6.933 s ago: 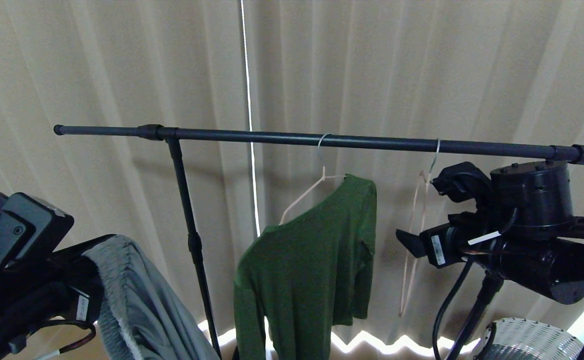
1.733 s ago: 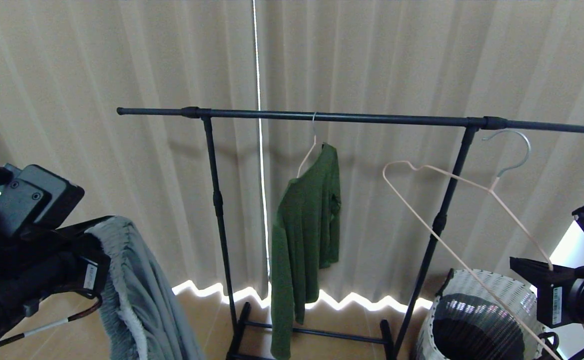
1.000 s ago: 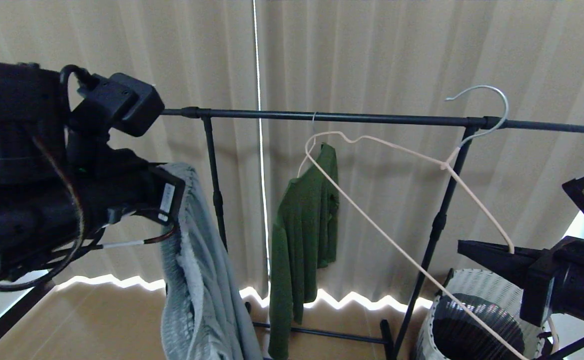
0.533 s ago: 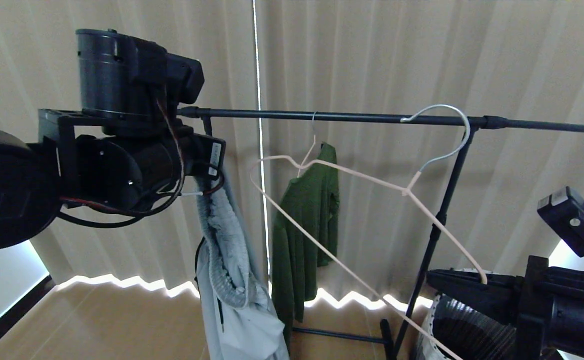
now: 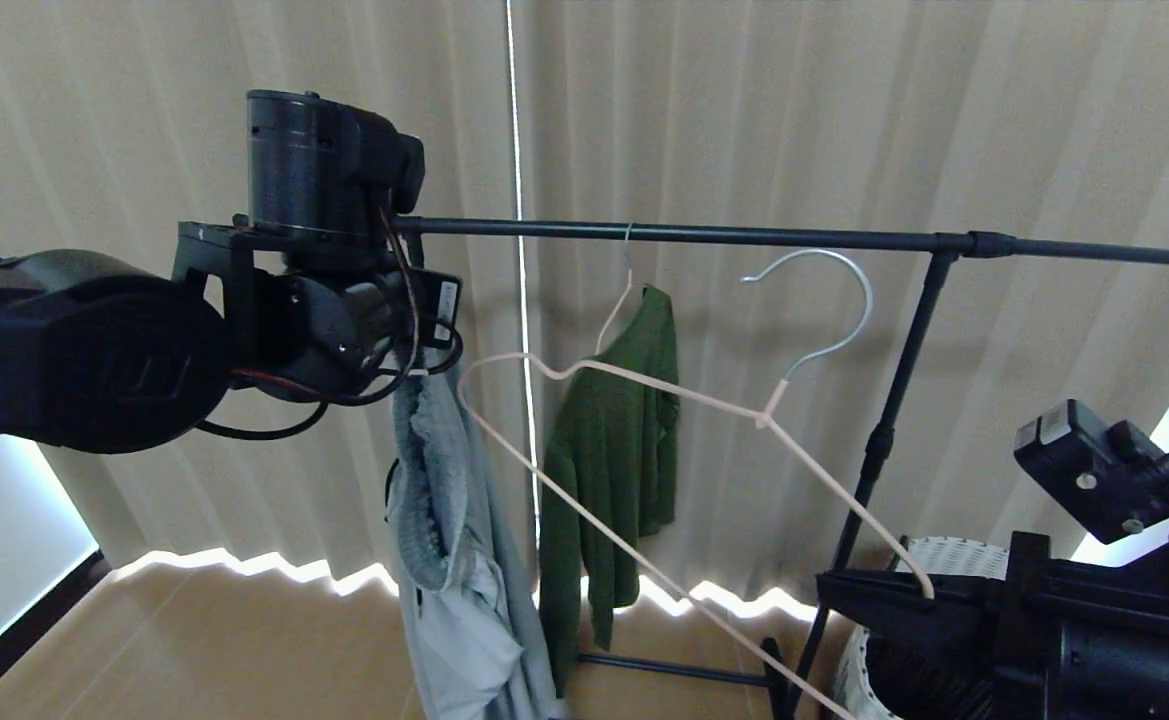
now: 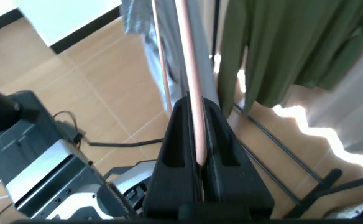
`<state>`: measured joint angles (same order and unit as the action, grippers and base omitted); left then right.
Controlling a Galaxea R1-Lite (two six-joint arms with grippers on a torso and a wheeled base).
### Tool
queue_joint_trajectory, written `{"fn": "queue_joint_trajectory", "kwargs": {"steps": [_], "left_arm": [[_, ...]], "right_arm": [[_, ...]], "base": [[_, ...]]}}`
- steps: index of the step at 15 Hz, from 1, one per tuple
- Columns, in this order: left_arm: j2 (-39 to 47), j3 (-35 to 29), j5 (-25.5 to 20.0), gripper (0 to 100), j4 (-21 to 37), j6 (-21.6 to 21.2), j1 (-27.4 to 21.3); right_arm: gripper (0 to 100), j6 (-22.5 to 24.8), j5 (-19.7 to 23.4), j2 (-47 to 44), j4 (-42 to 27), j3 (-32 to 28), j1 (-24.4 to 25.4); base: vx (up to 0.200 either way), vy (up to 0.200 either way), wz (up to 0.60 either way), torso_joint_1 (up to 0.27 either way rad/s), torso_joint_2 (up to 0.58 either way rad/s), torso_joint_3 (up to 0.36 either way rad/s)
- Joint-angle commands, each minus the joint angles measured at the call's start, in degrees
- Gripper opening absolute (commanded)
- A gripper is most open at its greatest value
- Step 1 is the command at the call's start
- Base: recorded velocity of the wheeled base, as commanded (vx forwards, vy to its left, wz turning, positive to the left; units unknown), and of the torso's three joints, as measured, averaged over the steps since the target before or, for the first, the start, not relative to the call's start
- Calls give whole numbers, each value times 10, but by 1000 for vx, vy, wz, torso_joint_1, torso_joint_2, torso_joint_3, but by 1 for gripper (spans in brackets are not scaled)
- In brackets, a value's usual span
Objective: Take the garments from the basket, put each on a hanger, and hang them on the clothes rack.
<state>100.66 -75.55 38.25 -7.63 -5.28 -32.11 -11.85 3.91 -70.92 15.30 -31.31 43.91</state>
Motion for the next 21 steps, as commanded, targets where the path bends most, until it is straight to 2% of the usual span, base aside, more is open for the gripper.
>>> {"fn": "queue_joint_trajectory", "kwargs": {"steps": [1, 5, 12, 14, 15, 18, 20, 21], "left_arm": [[9, -6, 2, 0, 0, 1, -1], [12, -6, 11, 0, -2, 1, -3], [-5, 10, 12, 0, 0, 2, -6], [-5, 22, 28, 0, -1, 2, -15], [-1, 25, 52, 0, -1, 2, -18], [2, 24, 59, 0, -1, 3, -23], [4, 21, 59, 0, -2, 7, -22], [5, 21, 59, 0, -2, 13, -21]], "right_arm": [[0, 1, 0, -18, 3, -3, 8], [0, 3, 0, -44, 4, -17, 8], [0, -3, -25, -137, 10, -90, -8], [0, -12, -27, -166, 10, -111, -28], [0, -35, -29, -179, 11, -131, -31], [0, -60, -44, -193, 18, -159, -30], [0, -69, -58, -185, 18, -155, -10], [0, -93, -58, -171, 15, -155, 28]], "base": [[0, 0, 0, 0, 0, 0], [0, 0, 0, 0, 0, 0], [0, 0, 0, 0, 0, 0], [0, 0, 0, 0, 0, 0], [0, 0, 0, 0, 0, 0], [0, 0, 0, 0, 0, 0], [0, 0, 0, 0, 0, 0], [0, 0, 0, 0, 0, 0]]}}
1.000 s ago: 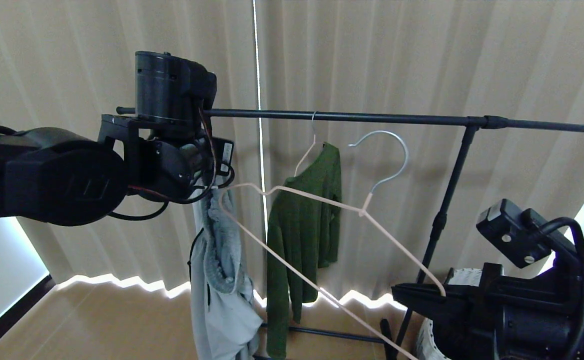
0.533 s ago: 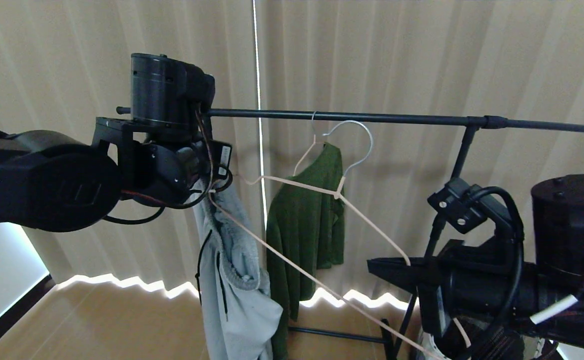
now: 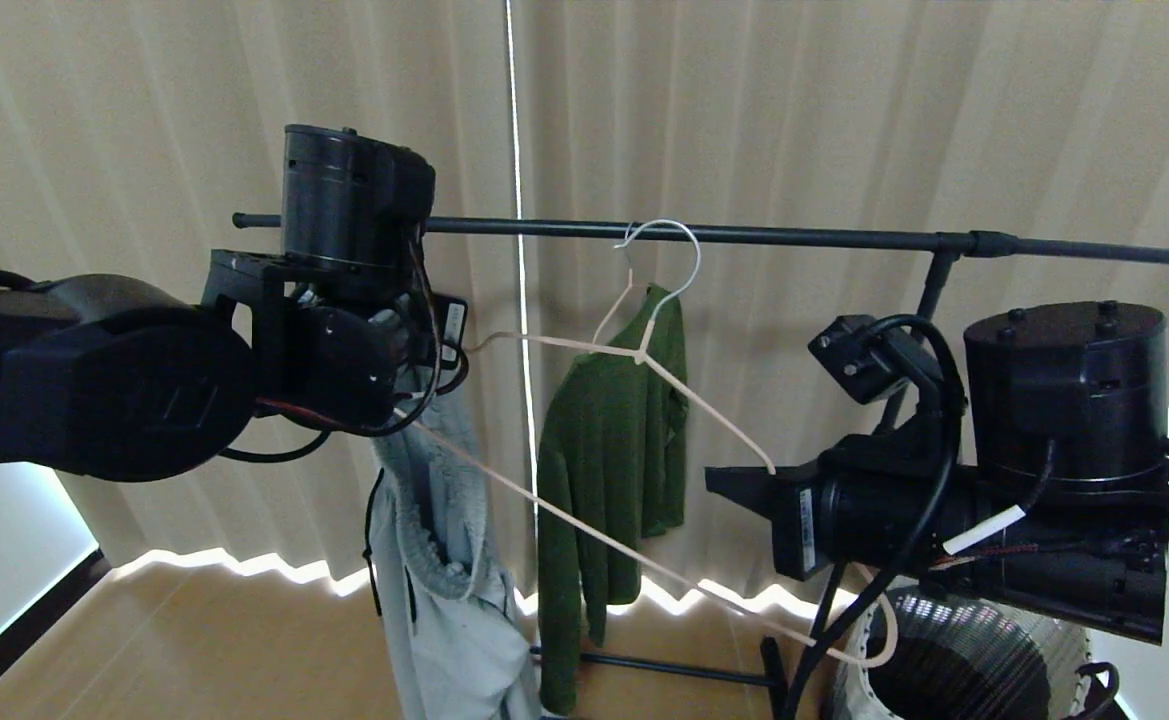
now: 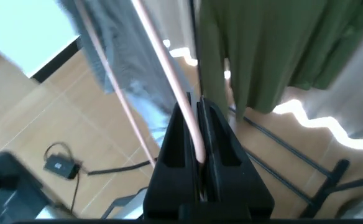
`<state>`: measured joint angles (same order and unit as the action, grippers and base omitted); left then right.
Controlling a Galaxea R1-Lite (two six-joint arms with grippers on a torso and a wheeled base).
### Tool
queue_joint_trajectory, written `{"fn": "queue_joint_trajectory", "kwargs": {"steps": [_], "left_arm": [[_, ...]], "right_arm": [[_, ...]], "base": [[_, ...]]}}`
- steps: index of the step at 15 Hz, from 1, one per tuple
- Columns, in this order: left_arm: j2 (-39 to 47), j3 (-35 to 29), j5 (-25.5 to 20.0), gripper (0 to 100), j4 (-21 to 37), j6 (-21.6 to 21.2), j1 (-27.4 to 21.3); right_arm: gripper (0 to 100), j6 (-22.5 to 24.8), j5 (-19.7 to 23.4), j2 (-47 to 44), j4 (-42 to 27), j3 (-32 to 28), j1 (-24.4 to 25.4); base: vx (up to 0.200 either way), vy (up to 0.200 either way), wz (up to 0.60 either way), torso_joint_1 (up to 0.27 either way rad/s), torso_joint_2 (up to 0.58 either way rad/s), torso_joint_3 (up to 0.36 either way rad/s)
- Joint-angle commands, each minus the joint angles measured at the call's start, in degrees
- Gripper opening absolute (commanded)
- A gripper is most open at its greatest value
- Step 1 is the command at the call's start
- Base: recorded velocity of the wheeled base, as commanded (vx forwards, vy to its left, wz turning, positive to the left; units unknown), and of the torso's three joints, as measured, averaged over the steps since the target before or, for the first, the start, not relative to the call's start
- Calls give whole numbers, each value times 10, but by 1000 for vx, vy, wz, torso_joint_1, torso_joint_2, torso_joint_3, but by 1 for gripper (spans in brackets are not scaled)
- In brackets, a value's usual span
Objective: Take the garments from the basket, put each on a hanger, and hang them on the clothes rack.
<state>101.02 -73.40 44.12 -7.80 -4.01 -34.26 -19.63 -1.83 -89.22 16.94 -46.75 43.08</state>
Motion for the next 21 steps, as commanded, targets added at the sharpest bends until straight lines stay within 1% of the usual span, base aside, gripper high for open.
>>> {"fn": "queue_joint_trajectory", "kwargs": {"steps": [1, 4, 5, 7, 8, 10, 11, 16, 17, 19, 21], "left_arm": [[3, -3, 0, 0, 0, 4, 1], [15, -14, 0, 0, 0, 12, 2], [18, -17, 0, 0, 0, 12, 2], [18, -17, 0, 0, 0, 12, 2], [17, -17, 0, 0, 0, 12, 2], [15, -17, 0, 0, 1, 12, 2], [15, -18, 0, 0, 1, 12, 5], [-4, -8, 1, 0, 2, 12, 8], [-21, 13, 0, 0, 3, 11, 9], [-34, 27, 1, 0, 4, 10, 12], [-51, 48, 1, 0, 11, 9, 12]], "right_arm": [[0, -39, 0, 18, -1, -1, 54], [0, -67, 2, 18, 1, 1, 87], [0, -70, -1, 13, 1, 3, 95], [0, -69, -10, 7, -1, 3, 95], [0, -69, -38, 2, -4, 4, 95], [0, -68, -80, -10, -7, 14, 95], [0, -69, -92, -16, -6, 14, 95], [0, -71, -96, -44, 0, 10, 95], [0, -79, -101, -52, 0, 10, 94], [0, -103, -126, -71, 0, 4, 94], [0, -108, -150, -83, 1, -4, 92]], "base": [[0, 0, 0, 0, 0, 0], [0, 0, 0, 0, 0, 0], [0, 0, 0, 0, 0, 0], [0, 0, 0, 0, 0, 0], [0, 0, 0, 0, 0, 0], [0, 0, 0, 0, 0, 0], [0, 0, 0, 0, 0, 0], [0, 0, 0, 0, 0, 0], [0, 0, 0, 0, 0, 0], [0, 0, 0, 0, 0, 0], [0, 0, 0, 0, 0, 0]]}}
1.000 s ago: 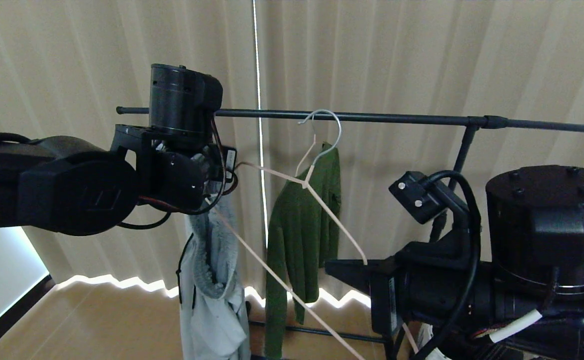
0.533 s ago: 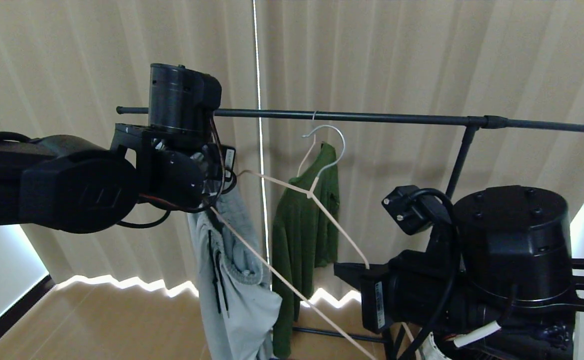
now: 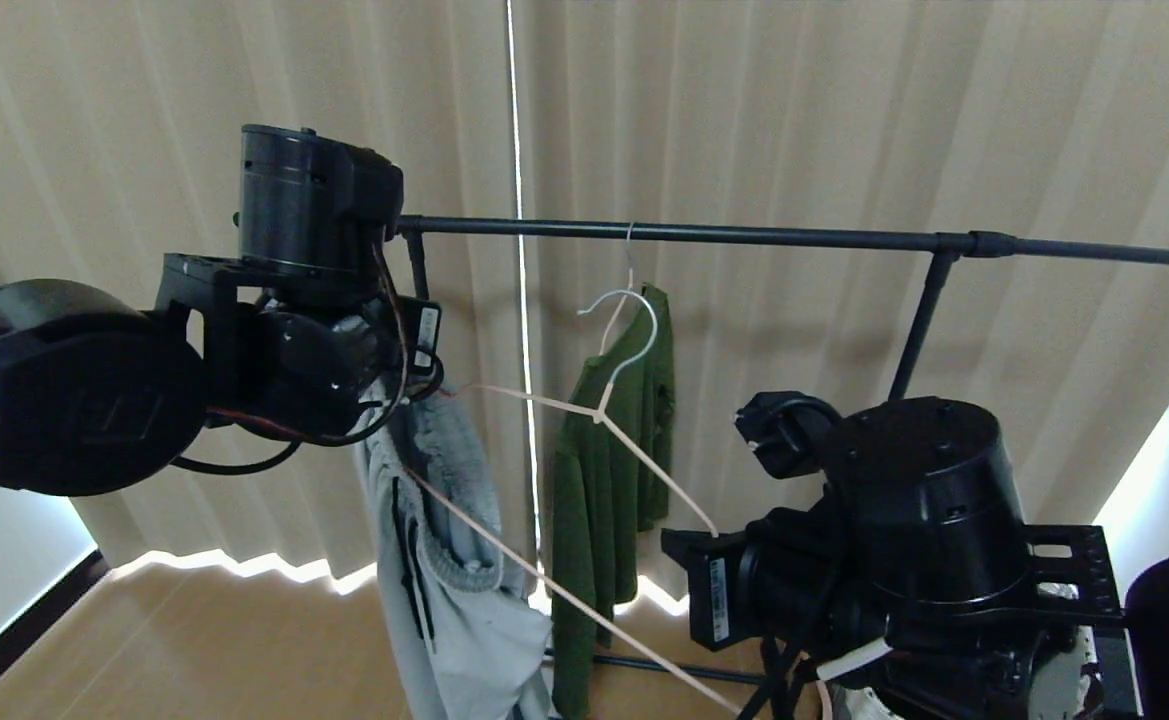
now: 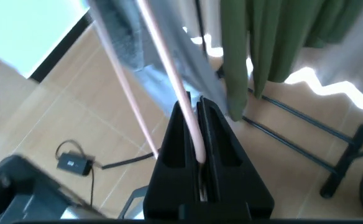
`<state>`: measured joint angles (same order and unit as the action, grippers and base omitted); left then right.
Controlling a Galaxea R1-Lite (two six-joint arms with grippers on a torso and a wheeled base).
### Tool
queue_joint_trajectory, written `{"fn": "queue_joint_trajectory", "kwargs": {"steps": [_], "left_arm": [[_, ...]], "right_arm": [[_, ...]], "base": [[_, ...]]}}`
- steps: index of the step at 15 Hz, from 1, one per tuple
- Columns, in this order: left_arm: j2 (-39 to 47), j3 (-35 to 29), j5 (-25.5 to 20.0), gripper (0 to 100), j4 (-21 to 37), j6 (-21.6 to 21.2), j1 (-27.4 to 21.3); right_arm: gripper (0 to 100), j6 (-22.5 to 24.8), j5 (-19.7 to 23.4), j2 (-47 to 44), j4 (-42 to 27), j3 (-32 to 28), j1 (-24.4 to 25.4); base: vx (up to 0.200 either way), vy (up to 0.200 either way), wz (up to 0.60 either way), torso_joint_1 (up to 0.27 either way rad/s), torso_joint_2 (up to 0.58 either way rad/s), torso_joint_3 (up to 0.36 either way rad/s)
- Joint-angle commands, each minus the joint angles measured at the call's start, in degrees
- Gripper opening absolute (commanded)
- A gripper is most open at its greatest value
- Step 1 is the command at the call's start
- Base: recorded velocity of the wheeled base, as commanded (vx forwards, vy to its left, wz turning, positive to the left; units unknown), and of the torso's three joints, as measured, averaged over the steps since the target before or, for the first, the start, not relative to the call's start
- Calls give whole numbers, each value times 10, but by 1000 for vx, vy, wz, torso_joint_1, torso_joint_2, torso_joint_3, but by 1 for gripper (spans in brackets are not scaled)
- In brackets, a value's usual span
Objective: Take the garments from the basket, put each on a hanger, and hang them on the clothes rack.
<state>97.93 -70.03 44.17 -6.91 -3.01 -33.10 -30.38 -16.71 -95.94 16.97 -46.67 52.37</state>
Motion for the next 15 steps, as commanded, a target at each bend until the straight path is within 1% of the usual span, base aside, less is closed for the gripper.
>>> {"fn": "queue_joint_trajectory", "kwargs": {"steps": [1, 2, 6, 7, 10, 11, 13, 14, 15], "left_arm": [[-25, 18, 0, 0, 6, -1, 1], [-33, 25, 0, 0, 8, -1, -1], [-41, 44, 0, 0, 8, -1, -12], [-46, 49, 0, 0, 10, -2, -14], [-64, 54, 0, 0, 46, -5, -14], [-65, 53, 0, 0, 50, -5, -17], [-65, 52, 0, 0, 50, -5, -33], [-64, 46, 0, 0, 48, -3, -57], [-63, 45, 0, 0, 48, -3, -63]], "right_arm": [[0, -4, -4, -17, 1, -8, -3], [0, -11, -7, -17, 0, -17, -8], [0, -13, -10, -19, 0, -41, -11], [0, -13, -13, -25, 0, -47, -19], [0, -13, -24, -38, 2, -61, -33], [0, -13, -24, -42, 2, -69, -34], [0, -13, -29, -47, 2, -77, -34], [0, -13, -30, -49, 2, -79, -34], [0, -13, -30, -49, 2, -79, -33]], "base": [[0, 0, 0, 0, 0, 0], [0, 0, 0, 0, 0, 0], [0, 0, 0, 0, 0, 0], [0, 0, 0, 0, 0, 0], [0, 0, 0, 0, 0, 0], [0, 0, 0, 0, 0, 0], [0, 0, 0, 0, 0, 0], [0, 0, 0, 0, 0, 0], [0, 0, 0, 0, 0, 0]]}}
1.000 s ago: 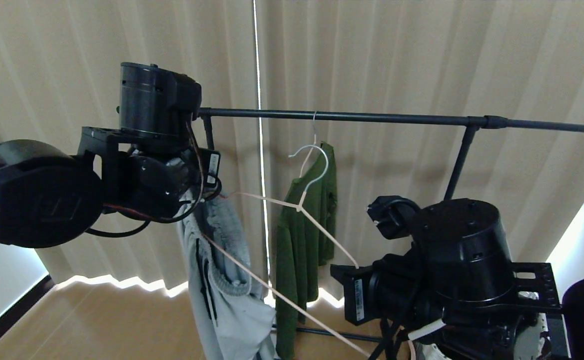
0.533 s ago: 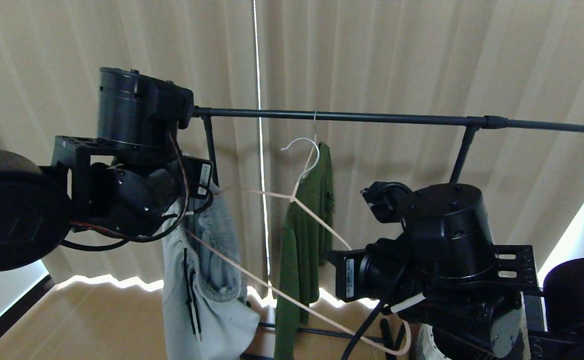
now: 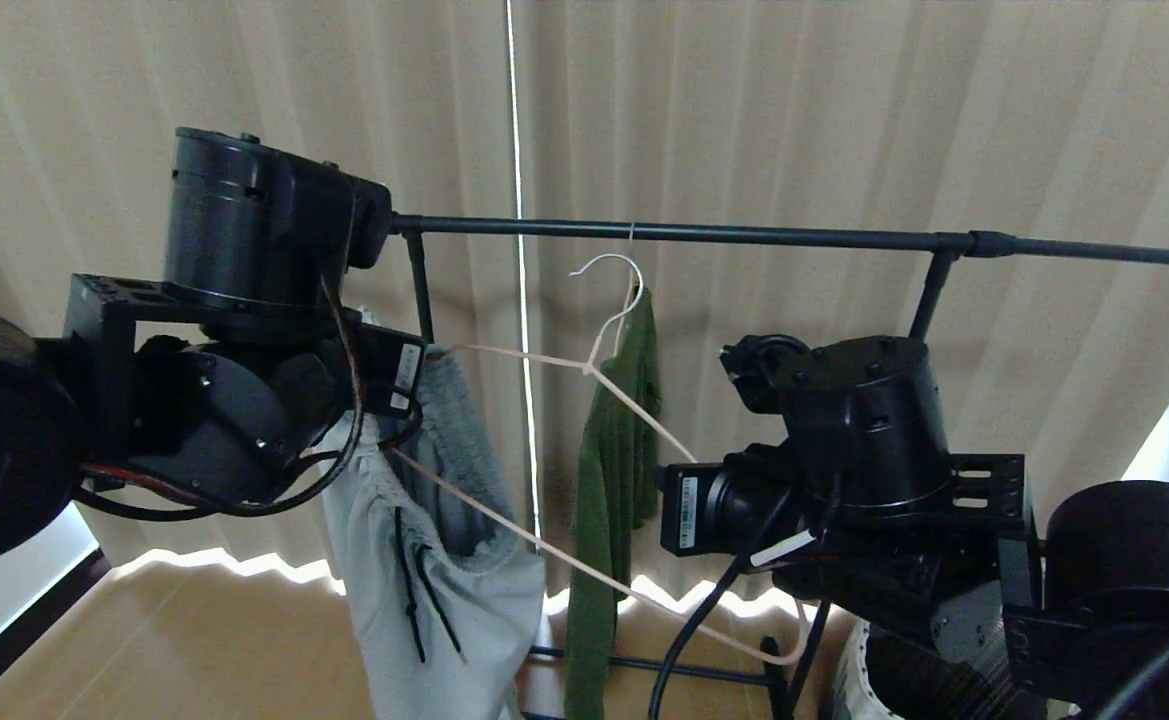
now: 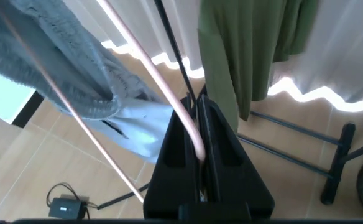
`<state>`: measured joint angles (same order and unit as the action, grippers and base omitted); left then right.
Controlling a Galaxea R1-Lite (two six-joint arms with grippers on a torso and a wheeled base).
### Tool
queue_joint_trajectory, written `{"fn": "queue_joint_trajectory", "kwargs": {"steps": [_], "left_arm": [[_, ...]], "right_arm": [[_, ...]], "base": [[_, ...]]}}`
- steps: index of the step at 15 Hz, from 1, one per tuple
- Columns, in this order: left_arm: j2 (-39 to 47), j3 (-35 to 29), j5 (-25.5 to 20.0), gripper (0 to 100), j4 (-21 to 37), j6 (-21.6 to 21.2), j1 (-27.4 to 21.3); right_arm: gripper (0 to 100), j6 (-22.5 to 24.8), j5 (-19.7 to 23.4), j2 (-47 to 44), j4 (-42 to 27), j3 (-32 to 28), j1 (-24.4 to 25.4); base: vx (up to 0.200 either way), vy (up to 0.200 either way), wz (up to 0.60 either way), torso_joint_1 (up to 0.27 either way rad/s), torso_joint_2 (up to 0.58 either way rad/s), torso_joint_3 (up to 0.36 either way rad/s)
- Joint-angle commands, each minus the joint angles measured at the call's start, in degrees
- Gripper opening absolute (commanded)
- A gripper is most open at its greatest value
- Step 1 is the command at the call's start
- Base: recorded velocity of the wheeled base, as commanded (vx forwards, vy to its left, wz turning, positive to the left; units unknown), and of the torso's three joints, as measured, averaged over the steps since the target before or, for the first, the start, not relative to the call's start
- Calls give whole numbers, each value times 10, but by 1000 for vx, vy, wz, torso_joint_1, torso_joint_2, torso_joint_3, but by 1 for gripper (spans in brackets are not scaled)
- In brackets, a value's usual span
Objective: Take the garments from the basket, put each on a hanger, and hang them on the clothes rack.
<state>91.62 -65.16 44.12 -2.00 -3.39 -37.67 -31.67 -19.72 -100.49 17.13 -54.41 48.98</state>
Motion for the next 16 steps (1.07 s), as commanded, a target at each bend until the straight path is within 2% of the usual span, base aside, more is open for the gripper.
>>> {"fn": "queue_joint_trajectory", "kwargs": {"steps": [1, 3, 7, 10, 12, 15, 16], "left_arm": [[0, -10, -2, 0, -2, 0, -32], [-1, -17, -18, 0, -3, -3, -45], [-8, -18, -103, 0, -5, -30, -65], [-8, -11, -196, 0, -49, -59, -68], [-14, -3, -243, 0, -72, -64, -90], [-28, 11, -265, 0, -72, -68, -101], [-40, 32, -265, 0, -72, -85, -101]], "right_arm": [[0, 0, 0, -2, 0, -1, 3], [0, 3, -1, -1, -1, 5, 11], [0, 50, 1, -2, 25, 30, 13], [0, 116, 6, -4, 122, 87, 13], [0, 123, 6, -14, 158, 94, 13], [0, 125, 6, -14, 170, 94, 12], [0, 125, 5, -9, 181, 95, 9]], "base": [[0, 0, 0, 0, 0, 0], [0, 0, 0, 0, 0, 0], [0, 0, 0, 0, 0, 0], [0, 0, 0, 0, 0, 0], [0, 0, 0, 0, 0, 0], [0, 0, 0, 0, 0, 0], [0, 0, 0, 0, 0, 0]]}}
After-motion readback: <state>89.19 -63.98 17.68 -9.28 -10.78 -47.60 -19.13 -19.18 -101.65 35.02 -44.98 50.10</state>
